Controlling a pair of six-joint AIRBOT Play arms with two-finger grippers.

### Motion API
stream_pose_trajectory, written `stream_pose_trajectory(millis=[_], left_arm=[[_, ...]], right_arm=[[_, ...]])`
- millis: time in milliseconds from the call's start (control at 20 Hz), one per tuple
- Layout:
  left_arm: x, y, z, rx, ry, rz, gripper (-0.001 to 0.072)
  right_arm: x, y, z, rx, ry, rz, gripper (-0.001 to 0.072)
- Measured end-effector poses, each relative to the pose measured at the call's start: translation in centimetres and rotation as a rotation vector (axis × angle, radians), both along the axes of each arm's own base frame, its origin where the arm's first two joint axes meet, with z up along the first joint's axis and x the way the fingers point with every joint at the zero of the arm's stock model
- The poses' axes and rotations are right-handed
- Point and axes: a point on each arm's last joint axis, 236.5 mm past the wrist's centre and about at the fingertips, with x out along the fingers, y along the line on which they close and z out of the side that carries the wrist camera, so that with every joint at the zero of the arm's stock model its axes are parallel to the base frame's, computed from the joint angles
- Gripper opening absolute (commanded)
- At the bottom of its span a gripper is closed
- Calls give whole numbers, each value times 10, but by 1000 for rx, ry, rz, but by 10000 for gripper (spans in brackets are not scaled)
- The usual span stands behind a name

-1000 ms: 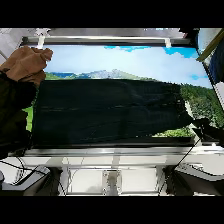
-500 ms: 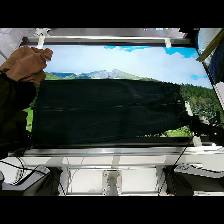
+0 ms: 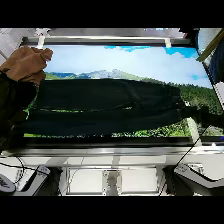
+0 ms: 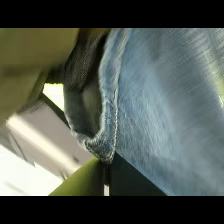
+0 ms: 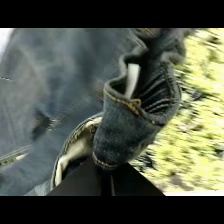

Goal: Fold the clothes and pants, and hang the long-sleeved shirts on hangers.

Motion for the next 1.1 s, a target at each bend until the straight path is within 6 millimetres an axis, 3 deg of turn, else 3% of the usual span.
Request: stream_pose_trajectory(millis=[150,250,450,650,800,950,1100], left_arm=[[36,0,40,81,-76,-30,12],[69,0,59,125,-140,-28,11],[148,3,72,149,-241,-12,11],[225,11,60,125,-291,22,11],[273,4,39,111,-300,2,11],[314,-4,25,126,-345,4,11],[342,-4,27,154,-424,42,11]], right_arm=[[17,9,28,-16,-4,5,36],[40,17,41,-44,-19,8,35],[99,11,49,-124,-20,-47,35],[142,-3,24,-98,46,-127,36],[163,-7,-5,-77,92,-163,36],[180,-10,-28,-81,107,-202,36],[193,-18,-40,-89,99,-254,35]])
